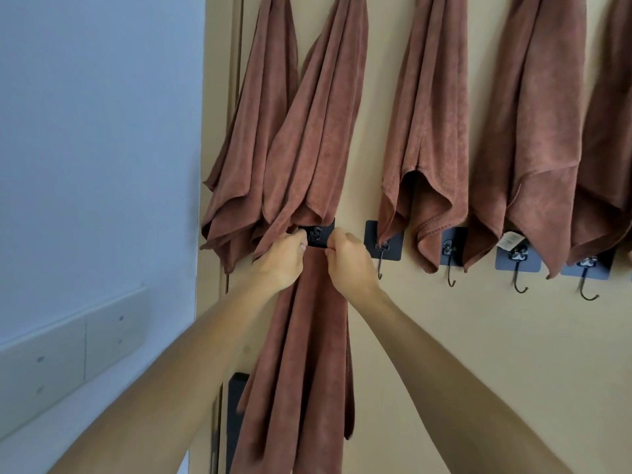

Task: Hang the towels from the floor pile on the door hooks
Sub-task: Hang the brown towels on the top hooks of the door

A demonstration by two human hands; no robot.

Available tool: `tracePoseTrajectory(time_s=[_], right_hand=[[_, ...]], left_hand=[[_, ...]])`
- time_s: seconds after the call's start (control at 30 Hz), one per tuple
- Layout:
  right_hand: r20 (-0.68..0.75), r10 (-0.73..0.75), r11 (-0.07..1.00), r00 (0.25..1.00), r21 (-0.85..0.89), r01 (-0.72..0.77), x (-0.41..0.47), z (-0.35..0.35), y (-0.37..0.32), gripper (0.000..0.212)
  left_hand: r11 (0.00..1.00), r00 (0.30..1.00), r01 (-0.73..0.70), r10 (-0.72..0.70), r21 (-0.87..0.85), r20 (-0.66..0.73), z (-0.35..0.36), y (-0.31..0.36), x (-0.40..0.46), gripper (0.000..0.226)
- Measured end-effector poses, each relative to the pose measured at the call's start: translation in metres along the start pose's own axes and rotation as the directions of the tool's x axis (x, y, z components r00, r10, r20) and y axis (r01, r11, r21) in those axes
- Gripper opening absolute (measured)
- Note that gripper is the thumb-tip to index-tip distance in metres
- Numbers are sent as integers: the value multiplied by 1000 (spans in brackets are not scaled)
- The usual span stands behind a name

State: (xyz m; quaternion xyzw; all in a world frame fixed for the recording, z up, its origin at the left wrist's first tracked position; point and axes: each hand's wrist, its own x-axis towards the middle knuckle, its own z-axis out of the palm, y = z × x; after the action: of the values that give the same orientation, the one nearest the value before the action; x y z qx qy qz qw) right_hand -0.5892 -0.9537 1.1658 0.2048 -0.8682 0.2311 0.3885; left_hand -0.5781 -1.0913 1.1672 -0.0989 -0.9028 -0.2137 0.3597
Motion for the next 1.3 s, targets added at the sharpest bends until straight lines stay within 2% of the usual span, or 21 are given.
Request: tracePoseTrajectory(time_s=[0.17,0.33,0.43,0.53,0.6,0.77,0.87,0.97,1.07,1.17,1.3], right_hand=[[-64,-64,994,996,-94,58,-11,20,4,14],[-110,-59,997,992,40,64,-26,39,10,16],[-143,-99,992,985,58,108,-46,48,12,41],[-85,-81,996,993,37,84,-70,56,17,49],[-25,-91,995,996,37,91,-83,61,23,46],[121,-49,979,991,203,24,-113,78,42,37],[116,-10,964,993,266,-22,-128,82,44,32],[32,50,940,998,337,-58,-128,80,40,34],[87,49,905,995,417,-81,-116,77,33,33],[99,74,936,992,337,-103,-113,84,35,20],[66,112,947,992,295,-126,-122,87,39,19]], left_hand=[[999,999,34,-33,20,-36,20,-5,-6,22],[991,992,125,-126,-38,-29,41,-11,-23,26],[978,985,171,-169,-118,22,53,-18,-37,23],[963,987,150,-135,-225,82,61,-28,-57,15],[952,988,141,-119,-271,96,63,-34,-64,19],[953,990,128,-105,-275,98,66,-45,-76,22],[947,988,138,-112,-291,103,66,-48,-80,21],[954,990,131,-114,-270,77,66,-49,-80,19],[957,991,131,-120,-258,57,66,-47,-79,19],[960,993,119,-114,-254,35,67,-44,-79,18],[961,993,113,-118,-253,-4,67,-42,-78,16]])
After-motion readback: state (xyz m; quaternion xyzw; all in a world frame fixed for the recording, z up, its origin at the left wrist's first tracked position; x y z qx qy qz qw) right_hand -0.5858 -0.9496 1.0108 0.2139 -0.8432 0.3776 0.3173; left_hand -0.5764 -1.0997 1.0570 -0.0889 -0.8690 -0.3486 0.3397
